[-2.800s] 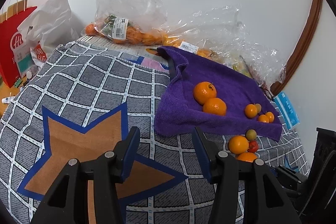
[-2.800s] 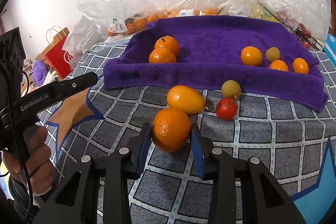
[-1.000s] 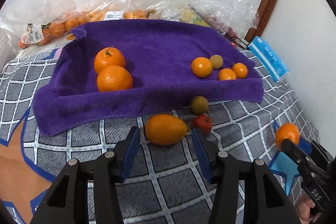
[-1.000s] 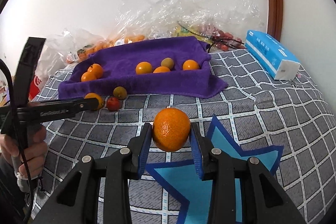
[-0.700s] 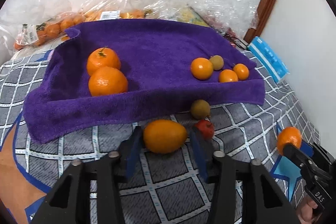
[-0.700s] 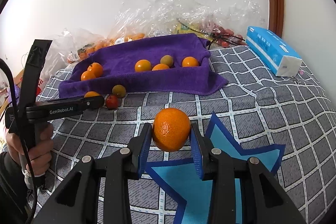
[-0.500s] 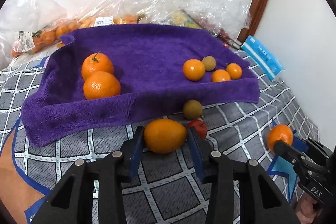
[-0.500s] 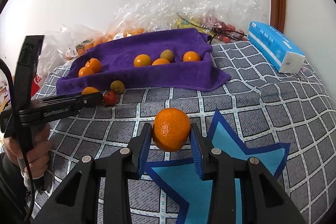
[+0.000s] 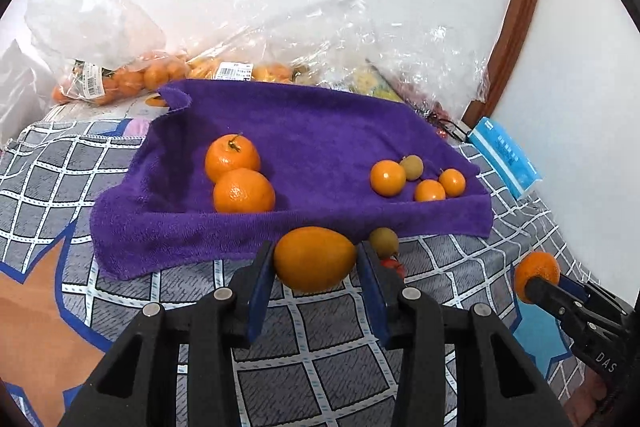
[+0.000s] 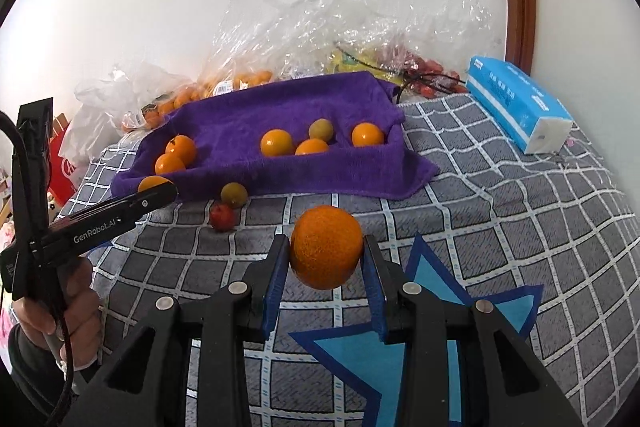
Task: Organize fruits
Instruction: 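Lift both held fruits and carry them over the purple towel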
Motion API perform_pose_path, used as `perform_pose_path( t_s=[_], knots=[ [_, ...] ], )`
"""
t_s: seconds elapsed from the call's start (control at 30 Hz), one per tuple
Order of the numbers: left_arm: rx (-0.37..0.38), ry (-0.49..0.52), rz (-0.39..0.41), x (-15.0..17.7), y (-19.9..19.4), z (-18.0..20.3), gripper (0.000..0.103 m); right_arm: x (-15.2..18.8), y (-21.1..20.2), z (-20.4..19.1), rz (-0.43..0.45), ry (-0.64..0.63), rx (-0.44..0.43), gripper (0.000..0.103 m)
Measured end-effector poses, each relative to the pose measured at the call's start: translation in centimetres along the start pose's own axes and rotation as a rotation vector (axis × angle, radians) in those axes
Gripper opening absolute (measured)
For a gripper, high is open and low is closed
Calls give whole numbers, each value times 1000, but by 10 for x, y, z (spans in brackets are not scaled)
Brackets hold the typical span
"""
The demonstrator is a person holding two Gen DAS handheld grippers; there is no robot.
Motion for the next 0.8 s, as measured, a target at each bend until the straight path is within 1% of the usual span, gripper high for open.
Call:
perform_pose_path(
  t_s=[0.17, 0.4, 0.63, 0.8],
  knots=[
    [-19, -14, 27, -4, -9, -7, 39, -9, 0, -9, 0, 7, -13, 36],
    [-42, -69, 58, -10, -19, -22, 39, -27, -2, -13, 25, 24, -14, 36],
    [-64, -113, 62, -11, -23, -35, 39, -44, -3, -14, 32, 49, -22, 36],
    [-96, -104, 76, -19, -31, -42, 39, -58, -5, -18, 49, 38, -22, 36]
  ],
)
Point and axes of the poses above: each gripper's, at about its wrist camera, not at the fingertips, and y roughly the way its jaws point, z to its right, x to its underside, the point moved 7 cm from there along y, roughly the way its jaws point, and after that the axes turned 8 degrees about y, right-handed, at the moved point
